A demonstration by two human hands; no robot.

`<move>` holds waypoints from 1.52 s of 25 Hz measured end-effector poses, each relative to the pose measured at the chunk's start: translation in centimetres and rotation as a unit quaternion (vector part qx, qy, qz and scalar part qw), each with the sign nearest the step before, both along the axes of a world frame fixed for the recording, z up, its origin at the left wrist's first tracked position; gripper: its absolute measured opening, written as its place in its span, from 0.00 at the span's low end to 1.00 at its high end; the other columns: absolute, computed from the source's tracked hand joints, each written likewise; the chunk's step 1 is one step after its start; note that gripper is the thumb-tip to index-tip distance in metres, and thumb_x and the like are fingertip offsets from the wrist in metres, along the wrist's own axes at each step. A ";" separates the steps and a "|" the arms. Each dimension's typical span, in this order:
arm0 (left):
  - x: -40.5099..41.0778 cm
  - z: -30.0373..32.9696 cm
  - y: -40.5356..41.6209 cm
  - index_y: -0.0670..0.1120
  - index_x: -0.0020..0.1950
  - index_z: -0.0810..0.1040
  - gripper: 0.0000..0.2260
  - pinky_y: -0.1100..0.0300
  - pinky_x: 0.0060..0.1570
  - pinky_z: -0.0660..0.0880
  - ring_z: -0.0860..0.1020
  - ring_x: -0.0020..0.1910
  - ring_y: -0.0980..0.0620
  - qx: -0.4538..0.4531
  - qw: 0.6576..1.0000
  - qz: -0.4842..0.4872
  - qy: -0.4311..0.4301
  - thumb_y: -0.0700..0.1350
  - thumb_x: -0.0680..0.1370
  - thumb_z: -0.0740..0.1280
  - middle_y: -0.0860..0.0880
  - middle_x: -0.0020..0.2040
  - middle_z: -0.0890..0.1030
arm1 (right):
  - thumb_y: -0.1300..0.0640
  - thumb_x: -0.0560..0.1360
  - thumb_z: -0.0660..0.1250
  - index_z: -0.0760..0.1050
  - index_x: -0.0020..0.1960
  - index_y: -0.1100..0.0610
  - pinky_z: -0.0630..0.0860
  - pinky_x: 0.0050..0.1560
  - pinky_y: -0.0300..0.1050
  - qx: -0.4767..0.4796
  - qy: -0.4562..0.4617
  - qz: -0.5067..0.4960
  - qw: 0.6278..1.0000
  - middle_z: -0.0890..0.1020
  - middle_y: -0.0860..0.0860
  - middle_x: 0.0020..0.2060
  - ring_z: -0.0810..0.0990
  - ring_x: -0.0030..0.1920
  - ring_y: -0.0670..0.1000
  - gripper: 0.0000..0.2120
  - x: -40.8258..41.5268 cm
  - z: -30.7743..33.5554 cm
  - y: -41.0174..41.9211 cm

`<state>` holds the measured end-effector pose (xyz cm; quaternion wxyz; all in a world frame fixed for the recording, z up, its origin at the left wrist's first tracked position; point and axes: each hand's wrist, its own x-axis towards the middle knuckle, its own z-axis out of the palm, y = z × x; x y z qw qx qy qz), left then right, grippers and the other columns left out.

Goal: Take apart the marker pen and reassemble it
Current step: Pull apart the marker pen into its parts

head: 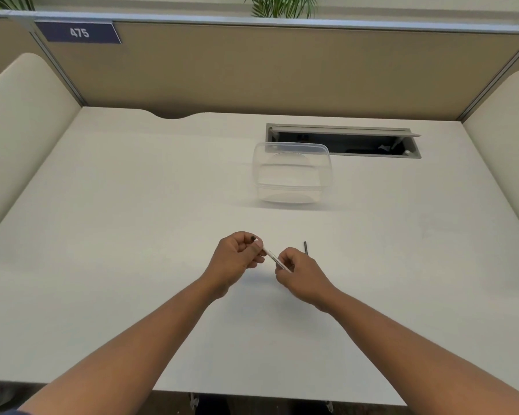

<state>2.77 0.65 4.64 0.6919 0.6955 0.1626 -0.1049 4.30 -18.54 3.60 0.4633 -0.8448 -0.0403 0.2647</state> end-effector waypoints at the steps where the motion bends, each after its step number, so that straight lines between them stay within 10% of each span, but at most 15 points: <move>1: -0.1 0.1 -0.1 0.44 0.52 0.82 0.05 0.62 0.42 0.80 0.86 0.43 0.50 -0.005 1.000 -0.009 -0.001 0.44 0.80 0.70 0.45 0.44 0.88 | 0.54 0.72 0.65 0.74 0.46 0.53 0.72 0.36 0.44 0.008 -0.005 0.004 1.000 0.78 0.47 0.39 0.73 0.36 0.48 0.04 0.1 0.4 0.2; 6: -0.5 1.0 0.2 0.44 0.49 0.83 0.06 0.62 0.44 0.80 0.83 0.41 0.52 0.027 0.997 -0.070 -0.030 0.46 0.80 0.70 0.43 0.42 0.86 | 0.36 0.78 0.60 0.77 0.48 0.46 0.70 0.36 0.42 -0.013 -0.079 0.078 0.994 0.77 0.42 0.33 0.72 0.32 0.42 0.15 0.7 2.3 0.6; 15: -0.7 2.0 0.6 0.51 0.51 0.82 0.10 0.64 0.42 0.75 0.80 0.41 0.58 0.193 0.954 -0.229 -0.015 0.44 0.84 0.62 0.54 0.45 0.85 | 0.44 0.82 0.58 0.75 0.45 0.52 0.69 0.36 0.48 -0.193 -0.204 0.176 0.943 0.77 0.47 0.35 0.75 0.38 0.52 0.15 1.1 3.1 -0.2; 30: -0.7 3.1 -1.1 0.46 0.41 0.71 0.13 0.54 0.33 0.66 0.72 0.36 0.48 0.528 0.741 -0.397 -0.118 0.49 0.80 0.53 0.49 0.37 0.75 | 0.46 0.83 0.55 0.68 0.40 0.51 0.65 0.33 0.48 -0.271 -0.194 0.260 0.906 0.73 0.47 0.35 0.73 0.38 0.54 0.15 0.4 3.4 0.3; 38: -1.0 2.3 -1.3 0.47 0.39 0.68 0.13 0.55 0.32 0.63 0.72 0.32 0.46 0.577 0.701 -0.381 -0.175 0.51 0.78 0.51 0.52 0.31 0.69 | 0.52 0.83 0.53 0.68 0.42 0.53 0.76 0.44 0.54 -0.214 -0.129 0.277 0.928 0.78 0.51 0.40 0.75 0.41 0.56 0.13 0.1 4.3 0.2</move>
